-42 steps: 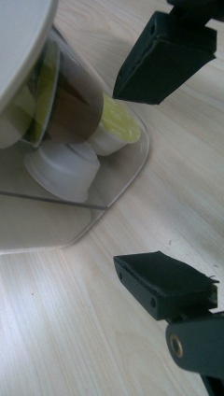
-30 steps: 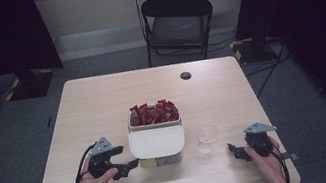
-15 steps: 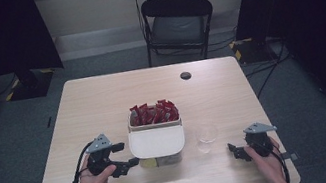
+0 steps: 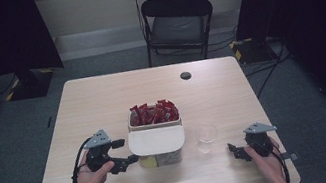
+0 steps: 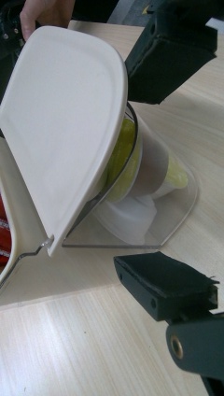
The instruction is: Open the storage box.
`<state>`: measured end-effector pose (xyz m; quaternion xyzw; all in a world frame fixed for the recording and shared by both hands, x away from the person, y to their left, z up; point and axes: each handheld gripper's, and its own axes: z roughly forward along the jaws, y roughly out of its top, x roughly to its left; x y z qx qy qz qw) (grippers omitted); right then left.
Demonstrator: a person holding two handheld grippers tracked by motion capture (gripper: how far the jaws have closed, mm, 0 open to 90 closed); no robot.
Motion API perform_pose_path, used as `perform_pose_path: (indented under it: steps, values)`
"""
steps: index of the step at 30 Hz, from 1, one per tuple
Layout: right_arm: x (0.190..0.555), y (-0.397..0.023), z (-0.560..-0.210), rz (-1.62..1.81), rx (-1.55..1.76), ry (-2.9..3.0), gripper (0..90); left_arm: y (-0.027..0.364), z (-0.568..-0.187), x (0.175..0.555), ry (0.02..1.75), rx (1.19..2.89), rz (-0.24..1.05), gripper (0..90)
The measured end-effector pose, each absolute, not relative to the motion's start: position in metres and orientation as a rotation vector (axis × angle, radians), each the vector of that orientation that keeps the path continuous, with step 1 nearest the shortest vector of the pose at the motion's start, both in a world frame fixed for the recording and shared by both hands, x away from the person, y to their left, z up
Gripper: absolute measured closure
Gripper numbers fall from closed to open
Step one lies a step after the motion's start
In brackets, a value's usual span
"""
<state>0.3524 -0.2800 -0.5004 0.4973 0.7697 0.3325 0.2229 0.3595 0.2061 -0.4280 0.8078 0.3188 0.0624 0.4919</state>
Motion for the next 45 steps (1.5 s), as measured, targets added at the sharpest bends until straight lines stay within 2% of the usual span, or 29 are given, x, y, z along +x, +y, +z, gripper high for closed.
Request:
perform_pose_path:
  steps: [45]
  values:
    - [0.353, -0.28, -0.5, 0.919, 1.369, 2.129, 11.7, 0.2, -0.387, 0.385, 0.769, 1.915, 0.191, 15.8]
